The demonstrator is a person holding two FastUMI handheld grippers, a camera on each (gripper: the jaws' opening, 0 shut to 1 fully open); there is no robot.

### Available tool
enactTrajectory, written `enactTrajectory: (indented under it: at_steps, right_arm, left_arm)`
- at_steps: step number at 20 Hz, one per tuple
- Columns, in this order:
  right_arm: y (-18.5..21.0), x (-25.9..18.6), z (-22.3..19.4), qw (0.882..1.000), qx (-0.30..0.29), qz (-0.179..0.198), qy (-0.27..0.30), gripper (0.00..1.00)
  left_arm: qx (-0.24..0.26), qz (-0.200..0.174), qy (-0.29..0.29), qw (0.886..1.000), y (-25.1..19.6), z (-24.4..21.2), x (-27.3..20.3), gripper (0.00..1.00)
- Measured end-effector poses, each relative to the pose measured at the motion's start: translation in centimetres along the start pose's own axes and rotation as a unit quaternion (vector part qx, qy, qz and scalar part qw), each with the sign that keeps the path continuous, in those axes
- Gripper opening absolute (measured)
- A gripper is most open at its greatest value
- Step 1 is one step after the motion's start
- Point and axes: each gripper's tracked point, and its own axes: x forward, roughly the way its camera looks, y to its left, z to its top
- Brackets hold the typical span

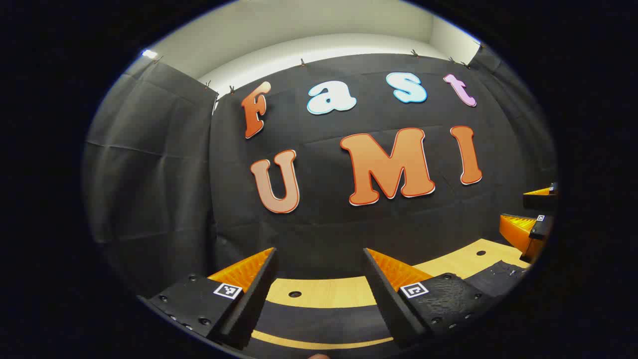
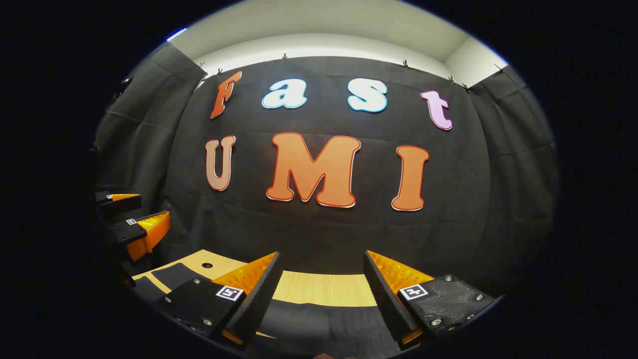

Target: Grasp the waist and the cuffs of the jeans and fold them to make the two legs overlap; first hold the waist and fold one-third of the jeans toward the cuffs, then hold the cuffs and fold the remaining one-third in the same direction to finish folding.

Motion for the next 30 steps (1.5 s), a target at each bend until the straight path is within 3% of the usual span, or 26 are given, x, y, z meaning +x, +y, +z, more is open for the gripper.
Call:
enactTrajectory:
  at_steps: [11, 17, 19, 25, 30]
  right_arm:
    - [3.1, 0.7, 0.5, 0.999, 0.008, 0.036, -0.008, 0.98]
    - [3.1, 0.8, 1.4, 0.999, 0.002, 0.042, -0.031, 0.98]
    - [2.6, 1.0, 0.3, 0.999, 0.005, 0.036, -0.013, 0.94]
    - [-1.9, 1.5, -2.8, 0.999, -0.003, -0.015, 0.028, 0.98]
    - [-6.7, 0.8, -8.5, 0.991, 0.019, -0.069, 0.116, 0.98]
  left_arm:
    - [0.01, 0.036, -0.002, 0.999, 3.0, 0.0, -1.2, 1.0]
    - [0.018, 0.037, -0.034, 0.999, 2.7, 1.7, -1.6, 0.99]
    - [0.018, 0.038, -0.019, 0.999, 2.7, 0.6, -1.2, 0.99]
    - [0.028, 0.061, 0.005, 0.998, 4.5, -0.6, -0.8, 1.0]
    - [0.012, 0.071, 0.111, 0.991, 6.9, -6.5, -0.6, 0.99]
